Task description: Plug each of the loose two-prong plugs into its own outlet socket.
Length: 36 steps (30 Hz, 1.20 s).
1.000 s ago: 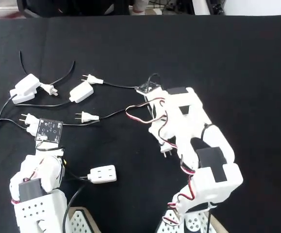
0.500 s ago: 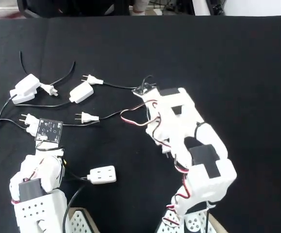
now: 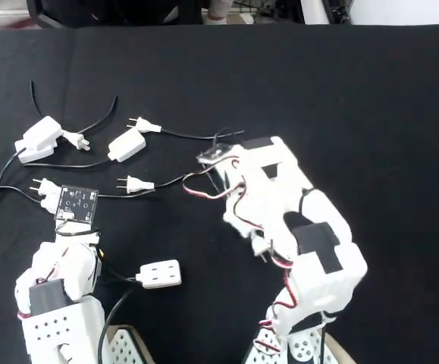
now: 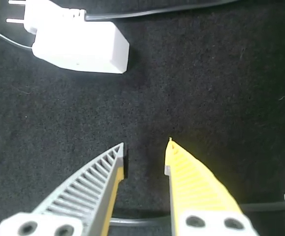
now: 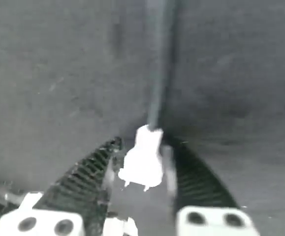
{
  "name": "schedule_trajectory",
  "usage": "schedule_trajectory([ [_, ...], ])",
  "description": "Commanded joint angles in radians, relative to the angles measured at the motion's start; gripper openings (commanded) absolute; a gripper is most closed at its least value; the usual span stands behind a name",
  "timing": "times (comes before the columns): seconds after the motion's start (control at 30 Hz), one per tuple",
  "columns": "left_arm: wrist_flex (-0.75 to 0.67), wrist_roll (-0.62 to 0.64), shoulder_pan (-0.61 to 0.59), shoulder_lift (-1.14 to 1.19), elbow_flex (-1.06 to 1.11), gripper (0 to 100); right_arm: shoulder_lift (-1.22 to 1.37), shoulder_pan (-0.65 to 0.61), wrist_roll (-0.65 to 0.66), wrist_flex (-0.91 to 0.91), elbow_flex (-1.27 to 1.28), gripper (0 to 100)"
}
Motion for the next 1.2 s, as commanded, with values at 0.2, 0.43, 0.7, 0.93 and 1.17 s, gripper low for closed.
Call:
schedule_trajectory([
  [0.2,0.008,-0.003,-0.013,-0.003,-0.013,14,-0.219,0.11,0.084,0.13,-0.015,21.8],
  [0.43,0.008,-0.005,-0.013,-0.003,-0.013,14,-0.209,0.13,0.092,-0.049,0.15,19.8],
  [0.7,0.008,-0.005,-0.013,-0.003,-0.013,14,-0.102,0.081,0.028,-0.238,0.234,19.8],
  [0.93,0.008,-0.005,-0.013,-0.003,-0.013,14,-0.084,0.009,-0.014,-0.229,0.22,19.8],
  [1.17,0.008,-0.005,-0.013,-0.003,-0.013,14,-0.082,-0.063,-0.063,-0.218,0.234,19.7],
])
